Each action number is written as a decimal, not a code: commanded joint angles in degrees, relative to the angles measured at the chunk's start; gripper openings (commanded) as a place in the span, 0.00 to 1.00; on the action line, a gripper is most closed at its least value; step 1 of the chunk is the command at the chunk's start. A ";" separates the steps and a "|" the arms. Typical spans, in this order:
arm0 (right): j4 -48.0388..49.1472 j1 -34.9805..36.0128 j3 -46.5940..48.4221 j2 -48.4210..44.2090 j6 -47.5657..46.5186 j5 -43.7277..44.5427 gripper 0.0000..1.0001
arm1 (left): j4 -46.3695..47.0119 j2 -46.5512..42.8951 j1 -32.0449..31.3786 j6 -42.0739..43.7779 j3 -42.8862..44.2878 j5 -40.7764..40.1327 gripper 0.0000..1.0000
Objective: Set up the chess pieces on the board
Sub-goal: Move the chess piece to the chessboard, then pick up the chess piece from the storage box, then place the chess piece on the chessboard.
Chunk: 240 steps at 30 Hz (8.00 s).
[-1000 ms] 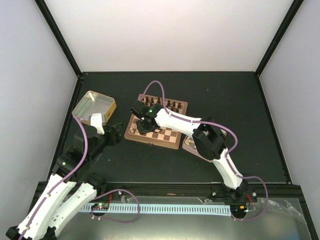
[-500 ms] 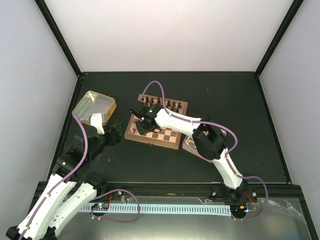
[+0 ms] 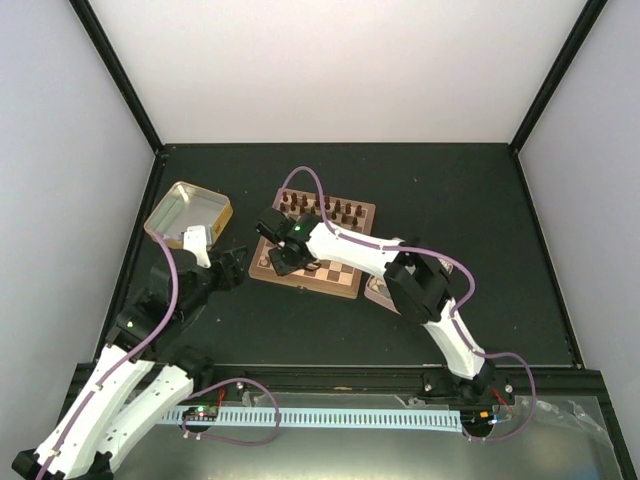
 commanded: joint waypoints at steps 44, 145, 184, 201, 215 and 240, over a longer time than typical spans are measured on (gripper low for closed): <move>0.76 -2.30 -24.40 -19.66 7.58 8.43 0.31 | 1.22 1.16 0.51 -0.72 0.81 4.00 0.72; 38.31 -13.89 -47.21 -53.04 -22.69 -42.09 0.03 | 42.09 27.82 -0.72 -35.45 -2.45 58.51 0.10; 93.88 -13.53 -66.21 -55.50 43.21 -39.33 0.31 | 61.44 24.12 -0.72 -52.35 -5.41 47.73 0.05; 70.54 -13.80 -61.40 -57.91 35.13 -36.56 0.01 | 51.43 21.66 -0.72 -43.74 -5.37 44.35 0.25; 5.90 -14.10 -42.36 -42.79 2.88 -4.55 0.01 | 17.13 8.09 -0.30 -16.02 -6.66 16.82 0.62; -3.55 -12.37 -25.36 -20.19 -2.25 0.27 0.04 | 9.19 3.97 0.15 -4.97 -3.73 7.67 0.68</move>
